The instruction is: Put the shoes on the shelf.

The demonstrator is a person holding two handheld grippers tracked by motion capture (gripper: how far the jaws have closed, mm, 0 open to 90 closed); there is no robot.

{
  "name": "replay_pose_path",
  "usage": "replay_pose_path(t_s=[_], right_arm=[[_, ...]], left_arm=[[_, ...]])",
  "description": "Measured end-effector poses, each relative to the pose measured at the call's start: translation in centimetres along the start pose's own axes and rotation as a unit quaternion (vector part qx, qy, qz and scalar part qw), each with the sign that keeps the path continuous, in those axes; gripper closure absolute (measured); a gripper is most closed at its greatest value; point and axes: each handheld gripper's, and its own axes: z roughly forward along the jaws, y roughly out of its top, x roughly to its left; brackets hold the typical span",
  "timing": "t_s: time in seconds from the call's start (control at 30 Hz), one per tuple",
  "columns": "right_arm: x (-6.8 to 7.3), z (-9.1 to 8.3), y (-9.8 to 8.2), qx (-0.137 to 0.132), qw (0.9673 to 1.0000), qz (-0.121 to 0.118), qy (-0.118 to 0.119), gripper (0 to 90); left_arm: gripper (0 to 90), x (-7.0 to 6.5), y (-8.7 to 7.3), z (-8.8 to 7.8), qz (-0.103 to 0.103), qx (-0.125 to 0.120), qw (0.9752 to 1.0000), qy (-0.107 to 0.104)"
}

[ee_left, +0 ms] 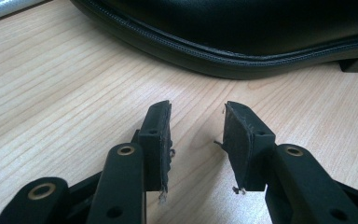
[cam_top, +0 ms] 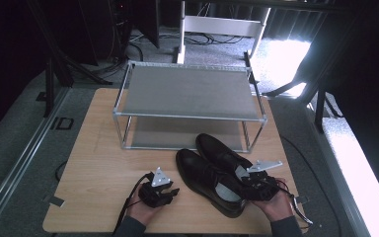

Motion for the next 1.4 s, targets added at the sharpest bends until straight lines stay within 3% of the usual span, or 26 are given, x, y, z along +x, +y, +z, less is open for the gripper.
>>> replay_pose_path(t_s=[0.1, 0.33, 0.47, 0.77, 0.87, 1.17, 1.4], right_arm=[[0.0, 0.1, 0.3, 0.005, 1.0, 0.002, 0.002, 63.8], [-0.1, 0.3, 0.7, 0.02, 0.9997, 0.015, 0.001, 73.3], [0.0, 0.3, 0.6, 0.013, 0.9997, 0.02, 0.0, 78.4], [0.1, 0.2, 0.2, -0.019, 0.9994, 0.026, -0.009, 80.4], [0.2, -0.1, 0.5, -0.027, 0.9993, 0.02, -0.017, 80.6], [0.1, -0.4, 1.7, -0.041, 0.9986, 0.031, -0.011, 80.5], [-0.2, -0.2, 3.0, -0.05, 0.9975, 0.042, -0.027, 80.5]], left_arm=[[61.7, 0.0, 0.0, 0.0, 0.001, 0.001, 1.0, -0.001], [61.7, -0.2, 0.0, 0.1, 0.001, -0.001, 1.0, -0.002], [61.7, -0.2, 0.0, 0.1, 0.001, -0.002, 1.0, -0.002], [61.6, -0.1, -0.1, 0.1, 0.0, -0.003, 1.0, -0.004], [61.5, -0.1, -0.1, 0.1, 0.0, -0.003, 1.0, -0.004], [61.3, 0.0, -0.1, 0.1, -0.005, -0.004, 1.0, -0.002], [61.3, 0.2, 0.4, -0.1, -0.001, -0.008, 1.0, -0.002]])
